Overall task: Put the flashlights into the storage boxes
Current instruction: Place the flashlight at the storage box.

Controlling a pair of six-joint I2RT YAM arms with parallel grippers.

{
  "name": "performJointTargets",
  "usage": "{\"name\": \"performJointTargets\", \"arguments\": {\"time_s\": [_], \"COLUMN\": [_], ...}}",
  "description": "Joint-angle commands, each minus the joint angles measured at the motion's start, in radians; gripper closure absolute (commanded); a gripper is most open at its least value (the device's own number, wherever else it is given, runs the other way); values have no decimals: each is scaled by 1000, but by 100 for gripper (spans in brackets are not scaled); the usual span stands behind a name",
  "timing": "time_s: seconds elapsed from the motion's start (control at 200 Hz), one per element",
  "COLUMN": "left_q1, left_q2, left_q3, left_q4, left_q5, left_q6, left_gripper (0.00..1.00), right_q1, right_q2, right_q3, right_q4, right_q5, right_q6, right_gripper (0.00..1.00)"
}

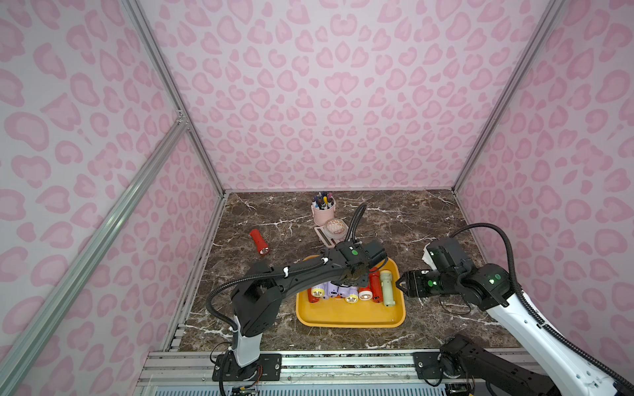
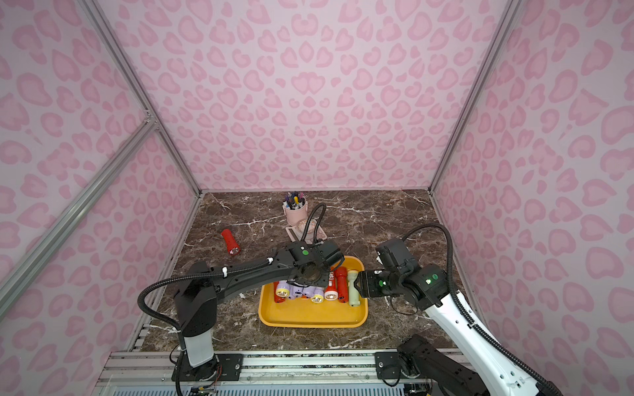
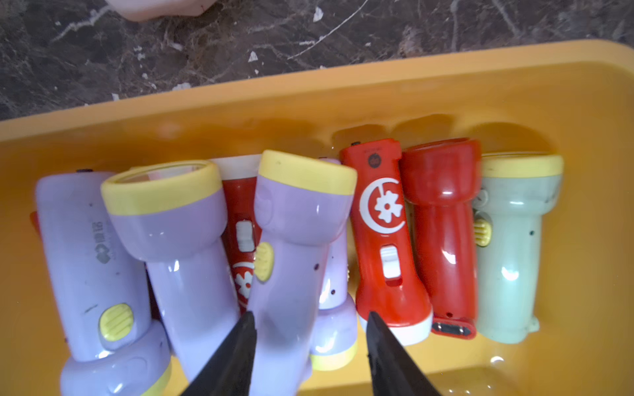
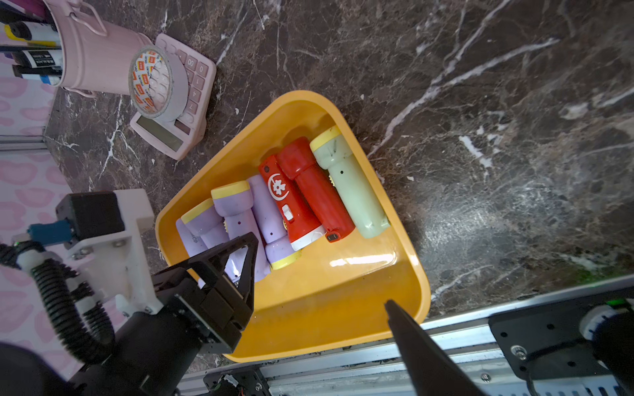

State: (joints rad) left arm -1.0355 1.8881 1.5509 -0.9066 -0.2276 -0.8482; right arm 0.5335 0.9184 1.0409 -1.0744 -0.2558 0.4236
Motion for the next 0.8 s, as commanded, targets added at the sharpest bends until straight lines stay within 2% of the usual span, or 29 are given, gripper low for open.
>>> {"name": "performJointTargets", "arguments": {"time_s": [0.0,0.11,0.23,0.385,0.525,0.795], "left_q1": [9,37,112,281,458,751], "left_q2": [-18,-70,-156,-272,-353,-304], "left_q3": [38,62,47,-55,-167,-199], "left_q4": [-69,-111,-131,-109,-35,82], "left_q5": [-13,-42,-60,-69,-37,31], "left_q6": [24,44,81,144,216,330], "left_gripper": [46,44,43,42,42,42], "right_q1": [-5,-5,-5,4,57,169], "right_q2": [19,60,125,230,343,578], "right_q3": [17,47,83,145,229,407], "right_q4": [7,23,59,123,167,209], "right_q5": [-9,-20,-35,-59,-35,3], "right_q6": [-18,-23,-26,-17,-6,9], "right_gripper": [34,34,34,34,34,34]}}
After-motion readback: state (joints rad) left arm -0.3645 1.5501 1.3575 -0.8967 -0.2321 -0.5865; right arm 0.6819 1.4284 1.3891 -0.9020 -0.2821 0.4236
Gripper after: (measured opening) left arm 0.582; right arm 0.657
